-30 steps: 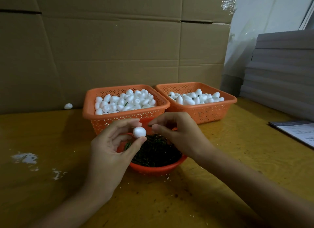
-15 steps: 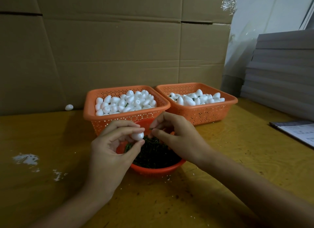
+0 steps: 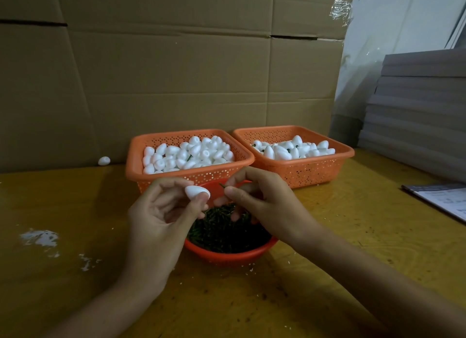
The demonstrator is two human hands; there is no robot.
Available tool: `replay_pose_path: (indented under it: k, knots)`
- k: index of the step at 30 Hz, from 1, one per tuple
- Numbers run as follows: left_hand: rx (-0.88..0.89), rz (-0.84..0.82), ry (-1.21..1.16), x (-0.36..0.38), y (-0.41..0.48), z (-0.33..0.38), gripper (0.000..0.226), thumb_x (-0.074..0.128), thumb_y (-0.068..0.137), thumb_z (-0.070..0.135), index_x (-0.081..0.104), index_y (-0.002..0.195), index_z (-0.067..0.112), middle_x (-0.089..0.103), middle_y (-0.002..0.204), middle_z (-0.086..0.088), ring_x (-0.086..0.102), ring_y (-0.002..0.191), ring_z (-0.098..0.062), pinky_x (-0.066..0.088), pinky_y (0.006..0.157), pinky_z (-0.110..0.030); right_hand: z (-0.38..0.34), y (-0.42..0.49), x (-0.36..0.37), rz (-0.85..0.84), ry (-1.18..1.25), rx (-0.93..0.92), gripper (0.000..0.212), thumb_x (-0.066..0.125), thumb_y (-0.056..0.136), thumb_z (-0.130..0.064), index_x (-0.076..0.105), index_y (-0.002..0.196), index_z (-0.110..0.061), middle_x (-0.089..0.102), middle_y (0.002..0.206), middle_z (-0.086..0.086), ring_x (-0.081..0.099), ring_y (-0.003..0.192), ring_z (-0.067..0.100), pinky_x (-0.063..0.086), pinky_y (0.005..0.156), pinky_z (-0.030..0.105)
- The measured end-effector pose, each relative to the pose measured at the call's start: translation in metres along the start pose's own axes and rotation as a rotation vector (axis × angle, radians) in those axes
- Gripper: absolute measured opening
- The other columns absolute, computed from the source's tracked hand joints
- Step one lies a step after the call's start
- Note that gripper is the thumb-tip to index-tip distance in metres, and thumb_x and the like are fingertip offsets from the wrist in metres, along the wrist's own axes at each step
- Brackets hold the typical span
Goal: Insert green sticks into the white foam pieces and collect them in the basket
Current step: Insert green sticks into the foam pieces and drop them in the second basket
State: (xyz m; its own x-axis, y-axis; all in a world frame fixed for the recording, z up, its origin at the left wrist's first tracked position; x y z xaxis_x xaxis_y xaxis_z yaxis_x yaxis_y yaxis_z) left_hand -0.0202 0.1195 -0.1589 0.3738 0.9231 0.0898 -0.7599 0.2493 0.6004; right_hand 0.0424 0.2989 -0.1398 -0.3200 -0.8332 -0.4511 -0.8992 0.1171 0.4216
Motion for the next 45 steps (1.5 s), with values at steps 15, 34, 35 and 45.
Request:
replay_pose_path:
  k: [15, 34, 35, 45]
  knots:
    - [-0.04, 0.013, -0.015, 0.0, 0.001, -0.005, 0.022, 0.069, 0.092, 0.03, 0.056, 0.11, 0.028, 0.08, 0.108, 0.0, 0.077, 0.079, -0.025, 0.06, 0.072, -0.022, -0.009, -0.004, 0.004, -0.031, -0.019, -0.075, 0.013, 0.073, 0.097, -0.018, 0.072, 0.109, -0.014, 0.081, 0.096, -0.004, 0.077, 0.079, 0.019, 0.062, 0.084, 0.051]
    - [0.142, -0.153, 0.144, 0.012, -0.007, 0.003, 0.022, 0.074, 0.093, 0.038, 0.058, 0.107, 0.043, 0.08, 0.102, 0.009, 0.077, 0.085, -0.01, 0.057, 0.067, -0.014, -0.024, -0.012, 0.007, -0.043, -0.101, -0.302, 0.024, 0.071, 0.099, -0.016, 0.047, 0.099, -0.012, 0.08, 0.09, 0.002, 0.076, 0.067, 0.012, 0.061, 0.066, 0.044]
    - [0.142, -0.156, 0.147, 0.012, -0.008, 0.003, 0.022, 0.073, 0.093, 0.041, 0.058, 0.108, 0.044, 0.08, 0.102, 0.009, 0.078, 0.087, -0.01, 0.057, 0.068, -0.015, -0.023, -0.012, 0.007, -0.049, -0.092, -0.301, 0.024, 0.071, 0.099, -0.016, 0.048, 0.099, -0.011, 0.08, 0.091, 0.002, 0.076, 0.067, 0.012, 0.062, 0.066, 0.045]
    - [0.258, -0.384, 0.536, 0.033, -0.018, 0.008, 0.04, 0.04, 0.106, 0.058, 0.069, 0.125, 0.039, 0.072, 0.117, 0.028, 0.067, 0.113, 0.004, 0.049, 0.093, -0.027, -0.031, -0.005, -0.091, 0.455, -0.112, -0.322, 0.016, 0.07, 0.097, -0.017, 0.058, 0.102, -0.008, 0.078, 0.096, -0.005, 0.078, 0.081, 0.014, 0.064, 0.069, 0.034]
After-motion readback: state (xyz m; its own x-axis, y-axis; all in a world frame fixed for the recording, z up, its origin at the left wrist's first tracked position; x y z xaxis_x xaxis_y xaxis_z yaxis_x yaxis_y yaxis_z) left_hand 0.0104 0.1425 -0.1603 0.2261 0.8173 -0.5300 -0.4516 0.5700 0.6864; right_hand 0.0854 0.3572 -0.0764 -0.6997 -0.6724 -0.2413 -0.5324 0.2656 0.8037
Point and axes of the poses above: each hand's wrist, its own y-axis towards the middle knuckle, its own x-axis out of the palm, z = x × y, the point moved 7 cm from there along y, towards the middle knuckle
